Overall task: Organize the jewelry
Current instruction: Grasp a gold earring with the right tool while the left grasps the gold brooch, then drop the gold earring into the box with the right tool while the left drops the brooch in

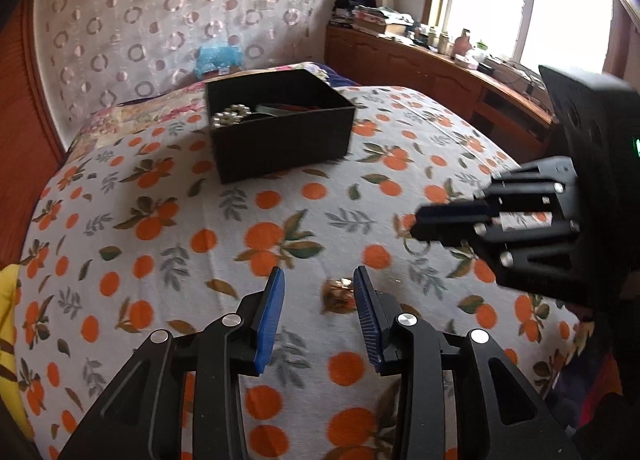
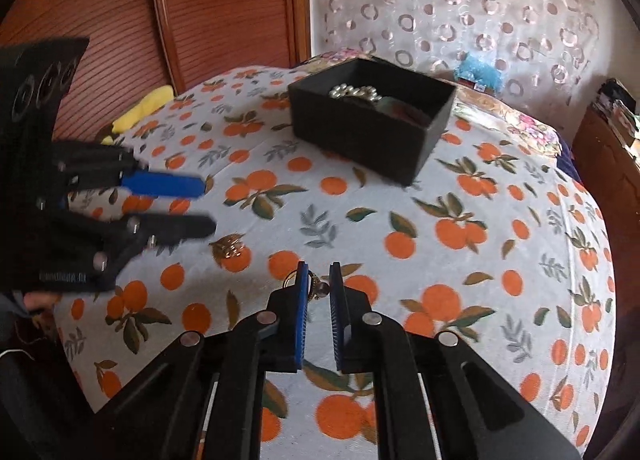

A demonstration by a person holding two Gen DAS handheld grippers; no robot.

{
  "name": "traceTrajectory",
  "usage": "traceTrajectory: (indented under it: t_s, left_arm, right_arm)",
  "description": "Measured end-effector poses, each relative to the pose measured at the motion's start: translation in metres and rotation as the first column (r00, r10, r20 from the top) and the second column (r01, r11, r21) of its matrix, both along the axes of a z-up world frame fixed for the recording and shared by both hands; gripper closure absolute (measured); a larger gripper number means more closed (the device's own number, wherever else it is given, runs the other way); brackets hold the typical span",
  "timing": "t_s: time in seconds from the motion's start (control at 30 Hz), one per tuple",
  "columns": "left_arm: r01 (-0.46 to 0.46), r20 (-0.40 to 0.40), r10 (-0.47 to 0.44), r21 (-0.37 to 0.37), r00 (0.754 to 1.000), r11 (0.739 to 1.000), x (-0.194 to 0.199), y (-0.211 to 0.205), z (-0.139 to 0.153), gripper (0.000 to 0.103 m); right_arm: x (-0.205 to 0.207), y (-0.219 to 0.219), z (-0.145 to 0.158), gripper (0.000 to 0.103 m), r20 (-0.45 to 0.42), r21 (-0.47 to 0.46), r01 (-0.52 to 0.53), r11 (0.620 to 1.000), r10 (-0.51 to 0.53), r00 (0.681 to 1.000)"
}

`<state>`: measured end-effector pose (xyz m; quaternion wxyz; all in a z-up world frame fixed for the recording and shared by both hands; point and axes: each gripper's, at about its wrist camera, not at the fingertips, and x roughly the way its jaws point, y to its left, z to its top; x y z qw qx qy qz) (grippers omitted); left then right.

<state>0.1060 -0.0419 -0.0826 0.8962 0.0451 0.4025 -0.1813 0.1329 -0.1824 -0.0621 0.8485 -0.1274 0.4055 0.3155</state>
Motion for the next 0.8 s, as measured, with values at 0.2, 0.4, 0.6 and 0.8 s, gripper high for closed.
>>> traceTrajectory:
  t_s: [0.2,0.4,0.6,0.8]
  left_arm:
    - [0.032,-0.022,-0.031,0.031,0.999,0.999,0.001,-0.015,-0.011,0.069]
    - [0.038,-0.030,-0.036,0.054,0.999,0.998,0.004,-0.018,-0.018,0.084]
    - [0.042,-0.019,-0.041,0.074,0.999,0.996,0.004,-0.021,-0.020,0.090]
    - [0.012,-0.003,-0.012,0.059,1.000,0.998,0.009,-0.015,-0.015,0.090]
  right_arm:
    - [0.005,-0.011,0.005,0.091,0.004,0.023,0.022,0.999,-0.022,1.000]
    - [0.005,-0.015,0.007,0.091,0.004,0.039,0.025,0.999,-0.026,1.000]
    - [0.004,-0.014,0.008,0.091,0.008,0.044,0.022,0.999,-0.023,1.000]
    - [0.007,-0.017,0.016,0.091,0.022,0.055,0.025,0.998,-0.026,0.999]
